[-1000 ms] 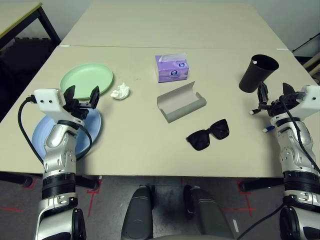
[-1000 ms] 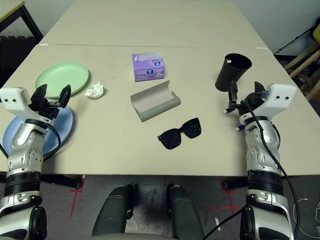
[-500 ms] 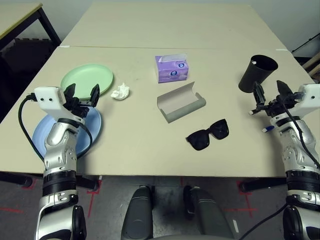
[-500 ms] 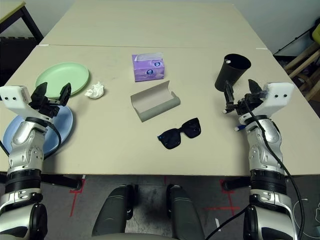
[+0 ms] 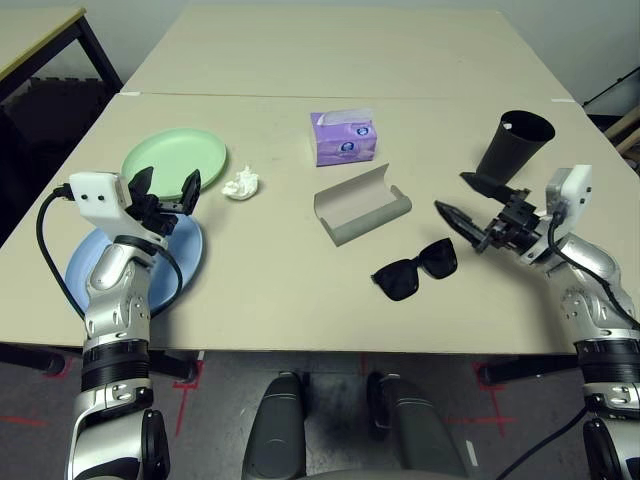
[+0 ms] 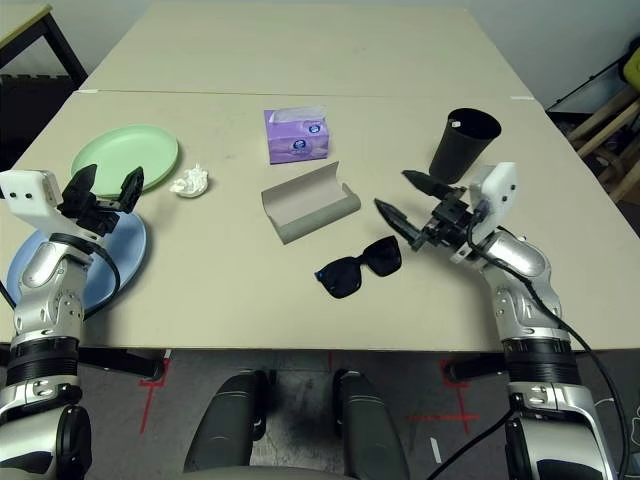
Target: Organize and tidy the items on the table.
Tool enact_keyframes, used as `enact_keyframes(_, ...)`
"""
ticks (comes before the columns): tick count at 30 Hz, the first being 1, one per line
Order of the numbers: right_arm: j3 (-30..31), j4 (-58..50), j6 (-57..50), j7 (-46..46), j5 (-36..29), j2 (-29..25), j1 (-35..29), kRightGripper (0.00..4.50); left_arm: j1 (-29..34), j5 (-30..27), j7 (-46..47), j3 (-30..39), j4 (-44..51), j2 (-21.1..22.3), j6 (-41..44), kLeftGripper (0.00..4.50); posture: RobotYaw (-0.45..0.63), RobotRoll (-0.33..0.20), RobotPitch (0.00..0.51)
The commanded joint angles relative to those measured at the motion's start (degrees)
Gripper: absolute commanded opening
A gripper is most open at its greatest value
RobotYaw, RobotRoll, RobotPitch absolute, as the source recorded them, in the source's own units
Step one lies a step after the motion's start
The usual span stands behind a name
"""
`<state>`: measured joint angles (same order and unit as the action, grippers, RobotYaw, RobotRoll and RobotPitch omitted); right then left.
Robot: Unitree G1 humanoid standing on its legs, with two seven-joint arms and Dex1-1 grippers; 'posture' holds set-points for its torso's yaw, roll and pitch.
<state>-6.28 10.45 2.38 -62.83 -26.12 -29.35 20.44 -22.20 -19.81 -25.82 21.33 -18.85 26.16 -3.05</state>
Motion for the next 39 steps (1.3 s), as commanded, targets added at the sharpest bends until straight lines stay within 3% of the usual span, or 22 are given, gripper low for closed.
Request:
enact_keyframes(1,1.77,-1.50,-0.15,-4.59,-0.21,-1.65,-2.03,4.46,0.71,0.23,-0.67,-0.65,0.96,0.88,1.02,4.50,0.15,0.000,0.128)
enact_keyframes(11,2.32,7.33,13.60,-13.54,3.15,-2.56,-2.08,4.46,1.24,0.13,-1.51,-1.00,2.03,0.83,2.19,4.50,0.16,0.000,0.137)
enact_keyframes(19,2.62,11.65,16.75,-16.88,3.36,-2.32,-0.68,4.46,1.42,-0.06,-3.63,-1.22,2.44,2.71,4.55,4.50,0.17,0.000,0.141)
enact_keyframes(31,4.35,6.79,11.31,-17.56,1.39,-1.51,-0.26,4.46,1.86,-7.83,-16.34,0.43,8.14,16.43,23.53,4.50,0.19,0.000,0.144)
enact_keyframes(39,4.63,4.44,9.02,-16.93,1.64,-1.32,-0.17,4.46,4.28,-7.53,-21.98,1.74,4.01,25.15,29.72,4.50,0.20,0.000,0.146)
